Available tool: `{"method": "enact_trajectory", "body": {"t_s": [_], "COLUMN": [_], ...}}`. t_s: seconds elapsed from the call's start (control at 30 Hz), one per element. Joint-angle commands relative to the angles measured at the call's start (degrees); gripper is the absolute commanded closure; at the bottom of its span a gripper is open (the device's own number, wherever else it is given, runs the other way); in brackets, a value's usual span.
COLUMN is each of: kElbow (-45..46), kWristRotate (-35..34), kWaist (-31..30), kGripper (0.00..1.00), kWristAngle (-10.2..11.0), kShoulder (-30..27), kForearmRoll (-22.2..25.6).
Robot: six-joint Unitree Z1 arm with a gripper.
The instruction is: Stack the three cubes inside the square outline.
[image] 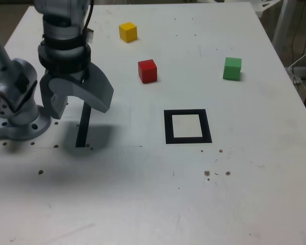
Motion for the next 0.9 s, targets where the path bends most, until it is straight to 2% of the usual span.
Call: {"method": "enact_trajectory", "body": {"t_s": [0.0, 0.87], "kElbow": [0.05, -0.82], "kWristRotate": [0.06, -0.03], "kWaist": [0.09, 0.09], "kGripper": [0.01, 0.01], "kWristAngle": [0.05, 0.5], "kShoulder": [-0.01, -0.19], "kForearmRoll": [0.03, 0.9]}}
